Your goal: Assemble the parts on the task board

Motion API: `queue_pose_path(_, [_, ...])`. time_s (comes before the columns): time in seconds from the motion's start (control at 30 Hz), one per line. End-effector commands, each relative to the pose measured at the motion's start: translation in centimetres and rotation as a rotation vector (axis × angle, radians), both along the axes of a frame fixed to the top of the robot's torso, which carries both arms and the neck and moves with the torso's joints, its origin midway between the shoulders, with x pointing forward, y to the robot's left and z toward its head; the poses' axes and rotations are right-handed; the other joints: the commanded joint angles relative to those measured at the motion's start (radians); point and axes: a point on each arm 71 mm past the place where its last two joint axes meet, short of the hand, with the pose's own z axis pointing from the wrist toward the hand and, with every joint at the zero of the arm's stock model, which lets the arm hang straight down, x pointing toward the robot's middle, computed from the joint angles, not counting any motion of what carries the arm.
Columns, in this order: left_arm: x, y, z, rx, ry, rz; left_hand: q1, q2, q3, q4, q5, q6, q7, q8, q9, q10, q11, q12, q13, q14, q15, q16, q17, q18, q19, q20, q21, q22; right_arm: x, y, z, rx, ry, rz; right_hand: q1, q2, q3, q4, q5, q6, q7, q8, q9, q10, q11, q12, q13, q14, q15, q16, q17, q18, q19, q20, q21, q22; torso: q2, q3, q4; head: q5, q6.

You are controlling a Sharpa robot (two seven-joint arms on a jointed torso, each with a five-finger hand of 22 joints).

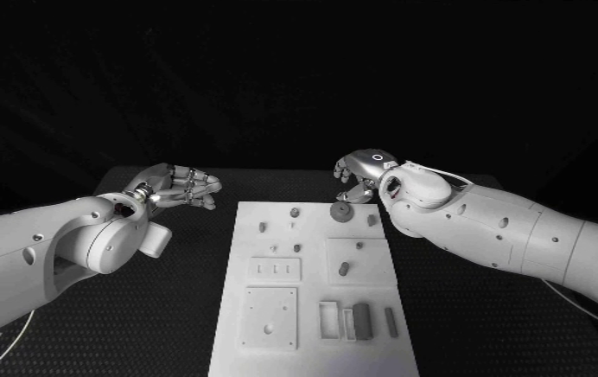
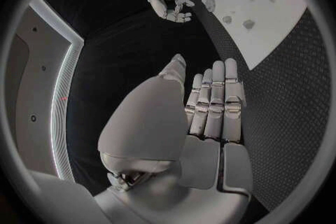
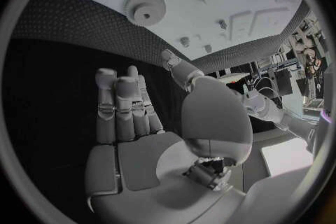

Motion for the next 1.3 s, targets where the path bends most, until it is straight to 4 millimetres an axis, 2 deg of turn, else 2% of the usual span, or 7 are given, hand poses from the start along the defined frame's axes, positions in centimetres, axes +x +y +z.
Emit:
queue_pose_path(0.03, [0.0, -0.1, 0.0, -0.007, -0.008, -0.013, -0.002, -0.003, 0.006, 0.0, -0.003, -0.003, 0.0, -0.004, -0.001, -0.003, 0.003, -0.004, -0.001, 0.003, 0.001, -0.007, 0.002, 0.017, 0.005, -0.003, -0.006, 0.001, -0.1, -0.2, -0.9, -0.041, 0.111, 0.013, -0.006, -0.012, 0.0, 0.012, -0.004, -0.013, -0.007, -0.008, -0.003, -0.024, 0.005, -0.005, -0.006, -0.009, 0.006, 0.005, -0.002, 0.095, -0.009, 0.001, -0.003, 0.014, -0.001, -0.0012, -0.0003, -0.002, -0.004])
queue_pose_path(0.13, [0.0, -0.1, 0.0, -0.008, -0.007, -0.013, -0.002, -0.003, 0.006, 0.0, -0.003, -0.003, 0.0, -0.004, -0.001, -0.003, 0.003, -0.004, -0.001, 0.003, 0.001, -0.007, 0.002, 0.017, 0.005, -0.003, -0.006, 0.001, -0.1, -0.4, -1.2, -0.046, 0.128, 0.009, -0.009, -0.018, 0.0, 0.02, -0.004, -0.023, -0.011, -0.011, -0.005, -0.038, 0.01, -0.005, -0.011, -0.015, 0.011, 0.007, -0.004, 0.095, -0.013, 0.003, -0.005, 0.014, -0.001, -0.0022, -0.0004, -0.002, -0.004])
queue_pose_path(0.33, [0.0, -0.2, 0.0, -0.008, -0.006, -0.016, -0.002, -0.003, 0.006, 0.0, -0.003, -0.003, 0.0, -0.004, -0.001, -0.002, 0.003, -0.004, -0.001, 0.003, 0.001, -0.007, 0.002, 0.017, 0.005, -0.003, -0.006, 0.001, 0.2, -0.5, -2.3, -0.062, 0.154, 0.001, -0.001, -0.017, 0.003, 0.021, -0.004, -0.03, -0.011, -0.011, -0.006, -0.045, 0.012, -0.002, -0.014, -0.018, 0.013, 0.01, -0.005, 0.095, -0.016, 0.004, -0.005, 0.015, 0.0, -0.0014, -0.0015, -0.003, -0.006])
queue_pose_path(0.47, [-0.1, -0.2, 0.0, -0.009, -0.005, -0.021, -0.002, -0.003, 0.006, 0.001, -0.003, -0.003, 0.0, -0.004, -0.001, -0.002, 0.003, -0.004, -0.001, 0.003, 0.001, -0.008, 0.003, 0.017, 0.005, -0.003, -0.006, 0.001, 0.2, -0.7, -3.2, -0.079, 0.173, -0.006, 0.008, -0.002, 0.001, 0.019, -0.004, -0.006, 0.001, 0.007, 0.001, -0.016, 0.002, 0.015, -0.006, -0.013, 0.003, 0.019, -0.005, 0.095, -0.009, 0.001, 0.001, 0.017, -0.001, -0.0026, 0.0, -0.005, -0.008])
queue_pose_path(0.9, [-0.1, -0.2, 0.0, -0.009, -0.004, -0.02, -0.003, -0.002, 0.006, 0.001, -0.003, -0.003, 0.0, -0.004, -0.001, -0.002, 0.003, -0.005, -0.001, 0.003, 0.001, -0.009, 0.004, 0.017, 0.005, -0.003, -0.007, 0.001, 0.6, -0.4, -4.7, -0.083, 0.178, -0.004, 0.016, 0.019, -0.003, 0.009, -0.004, 0.008, 0.001, 0.02, 0.005, -0.007, -0.003, 0.017, 0.0, -0.01, -0.001, 0.025, -0.008, 0.095, -0.005, -0.003, 0.004, 0.017, -0.002, -0.0048, 0.0023, -0.004, -0.018])
queue_pose_path(1.0, [-0.1, -0.2, 0.0, -0.009, -0.004, -0.019, -0.003, -0.002, 0.006, 0.001, -0.003, -0.003, 0.0, -0.004, -0.001, -0.002, 0.003, -0.005, -0.001, 0.004, 0.001, -0.009, 0.004, 0.017, 0.005, -0.003, -0.007, 0.002, 0.7, -0.3, -4.8, -0.081, 0.175, -0.004, 0.017, 0.027, -0.005, 0.005, -0.004, 0.012, 0.003, 0.024, 0.006, -0.003, -0.004, 0.018, 0.002, -0.009, -0.003, 0.027, -0.01, 0.095, -0.004, -0.003, 0.005, 0.017, -0.002, -0.0043, 0.0014, -0.001, -0.019])
queue_pose_path(1.3, [-0.1, -0.2, 0.0, -0.009, -0.003, -0.02, -0.004, -0.002, 0.006, 0.001, -0.003, -0.003, 0.0, -0.004, -0.001, -0.002, 0.003, -0.006, -0.001, 0.004, 0.001, -0.009, 0.005, 0.017, 0.005, -0.003, -0.007, 0.002, 0.9, -0.4, -5.0, -0.08, 0.192, -0.004, 0.014, 0.067, -0.009, -0.003, -0.004, 0.018, 0.009, 0.03, 0.006, 0.003, -0.006, 0.018, 0.007, -0.006, -0.005, 0.031, -0.014, 0.095, -0.002, -0.005, 0.007, 0.017, -0.002, -0.0044, 0.0003, 0.0, -0.022])
